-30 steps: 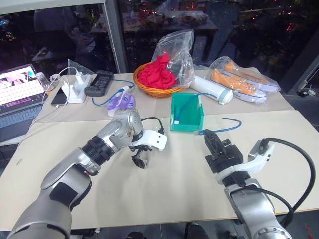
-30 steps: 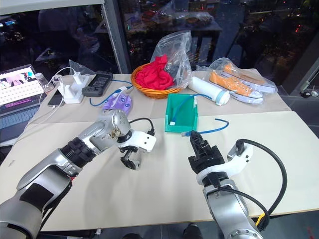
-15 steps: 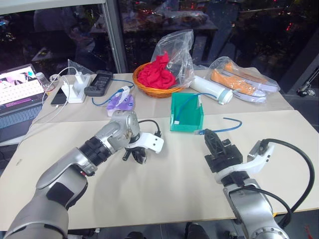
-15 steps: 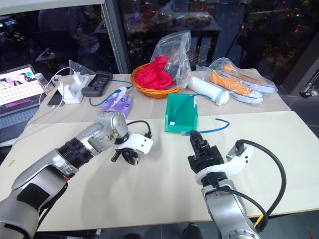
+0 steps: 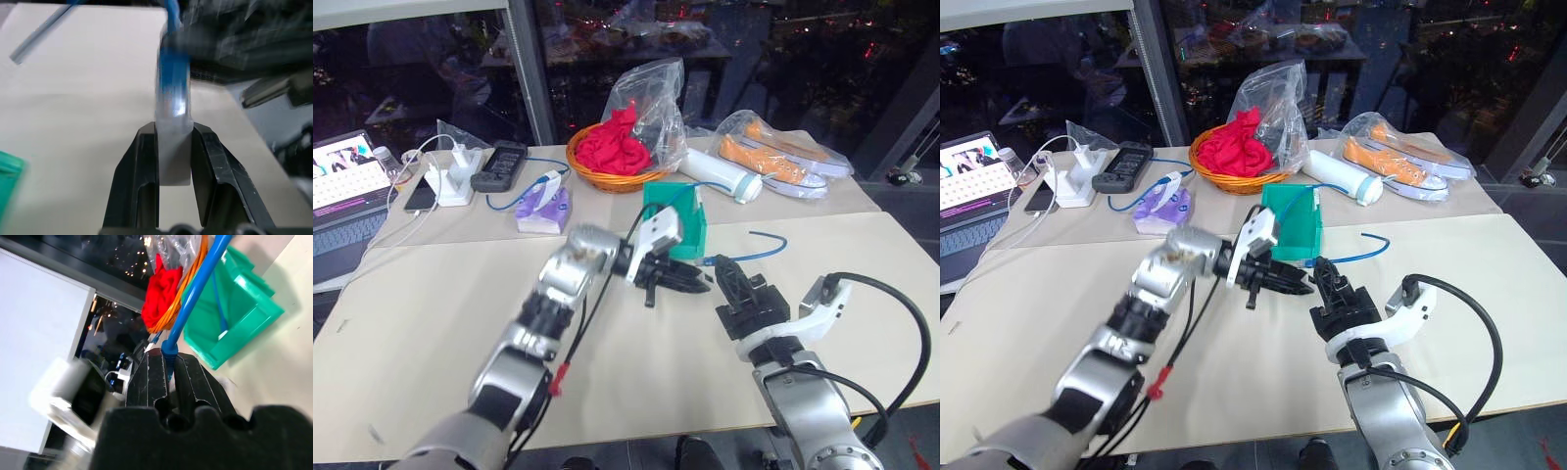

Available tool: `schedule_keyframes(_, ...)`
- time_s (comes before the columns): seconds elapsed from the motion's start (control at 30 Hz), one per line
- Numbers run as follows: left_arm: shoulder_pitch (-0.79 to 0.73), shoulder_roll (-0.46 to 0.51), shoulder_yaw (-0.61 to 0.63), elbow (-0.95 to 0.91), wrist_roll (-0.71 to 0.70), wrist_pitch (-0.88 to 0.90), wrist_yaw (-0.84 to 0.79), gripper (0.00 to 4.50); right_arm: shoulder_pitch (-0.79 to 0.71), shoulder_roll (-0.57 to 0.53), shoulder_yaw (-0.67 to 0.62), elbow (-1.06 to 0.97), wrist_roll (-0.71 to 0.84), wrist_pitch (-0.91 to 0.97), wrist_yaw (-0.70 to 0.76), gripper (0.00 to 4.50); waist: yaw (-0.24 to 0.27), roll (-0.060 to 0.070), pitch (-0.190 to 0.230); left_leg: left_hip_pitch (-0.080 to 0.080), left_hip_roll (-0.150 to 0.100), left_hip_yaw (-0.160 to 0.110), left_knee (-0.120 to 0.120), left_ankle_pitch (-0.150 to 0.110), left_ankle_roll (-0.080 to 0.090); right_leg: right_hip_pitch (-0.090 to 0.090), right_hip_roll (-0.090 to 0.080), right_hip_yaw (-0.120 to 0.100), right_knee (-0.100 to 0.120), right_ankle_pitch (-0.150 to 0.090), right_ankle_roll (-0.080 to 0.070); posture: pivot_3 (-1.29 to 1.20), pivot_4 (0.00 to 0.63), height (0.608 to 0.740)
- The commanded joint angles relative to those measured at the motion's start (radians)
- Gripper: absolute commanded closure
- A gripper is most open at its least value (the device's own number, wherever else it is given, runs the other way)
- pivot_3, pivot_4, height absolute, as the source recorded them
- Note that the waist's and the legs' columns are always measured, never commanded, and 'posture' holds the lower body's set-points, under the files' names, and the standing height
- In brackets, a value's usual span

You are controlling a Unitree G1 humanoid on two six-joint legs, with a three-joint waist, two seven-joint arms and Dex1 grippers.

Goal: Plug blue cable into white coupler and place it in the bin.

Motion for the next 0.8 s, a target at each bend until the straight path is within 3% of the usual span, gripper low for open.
schedule_keyframes(0.03,0.078,-0.041,0.037,0.0,-0.031,-0.143,0.092,4.07,-0.004,-0.007,-0.018,-0.045,0.024,-0.018,-0.005,4.5,0.005,0.0,0.0,0.0,0.0,0.0,0.0,0.0,0.0,0.0,0.0,0.0,0.0,0.0,0.0,0.0,0.15,0.74)
schedule_keyframes(0.2,0.19,-0.075,0.052,0.097,0.003,-0.348,0.214,4.07,-0.006,-0.025,-0.027,-0.053,0.046,-0.014,-0.02,4.5,0.021,0.0,0.0,0.0,-0.001,0.0,0.001,0.0,0.0,0.001,0.0,0.0,-0.001,0.0,0.0,0.0,0.15,0.74)
schedule_keyframes(0.3,0.201,-0.044,0.015,0.152,0.036,-0.429,0.193,4.07,-0.008,-0.035,-0.031,-0.053,0.058,-0.014,-0.025,4.5,0.026,0.0,0.0,0.0,-0.001,0.0,0.001,0.0,0.0,0.001,0.0,0.0,-0.001,0.0,0.0,0.0,0.15,0.74)
schedule_keyframes(0.8,0.174,0.099,-0.077,0.336,0.156,-0.578,0.178,4.07,-0.009,-0.046,-0.026,-0.051,0.071,-0.018,-0.031,4.5,0.019,0.001,-0.003,0.004,0.0,0.0,0.0,-0.001,0.002,0.005,0.0,0.0,0.0,0.0,0.0,0.0,0.15,0.74)
